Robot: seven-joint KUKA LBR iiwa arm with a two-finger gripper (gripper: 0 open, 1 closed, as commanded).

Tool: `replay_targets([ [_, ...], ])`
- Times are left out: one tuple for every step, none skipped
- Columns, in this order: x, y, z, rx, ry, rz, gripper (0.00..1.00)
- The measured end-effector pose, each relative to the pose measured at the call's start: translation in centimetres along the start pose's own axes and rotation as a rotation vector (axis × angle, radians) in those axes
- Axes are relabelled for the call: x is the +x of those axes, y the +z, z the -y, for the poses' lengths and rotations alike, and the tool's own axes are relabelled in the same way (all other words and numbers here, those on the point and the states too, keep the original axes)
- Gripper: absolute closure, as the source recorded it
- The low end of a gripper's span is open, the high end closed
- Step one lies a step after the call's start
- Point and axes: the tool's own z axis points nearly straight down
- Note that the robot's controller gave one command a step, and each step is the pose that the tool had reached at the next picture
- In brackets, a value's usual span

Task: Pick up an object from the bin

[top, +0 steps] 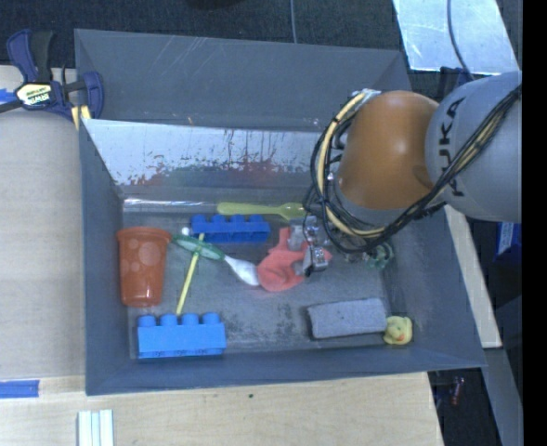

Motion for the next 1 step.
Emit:
replay_targets([
  [-0.40, -6.20, -0.08, 0.000, -0.101, 0.002, 1.00],
])
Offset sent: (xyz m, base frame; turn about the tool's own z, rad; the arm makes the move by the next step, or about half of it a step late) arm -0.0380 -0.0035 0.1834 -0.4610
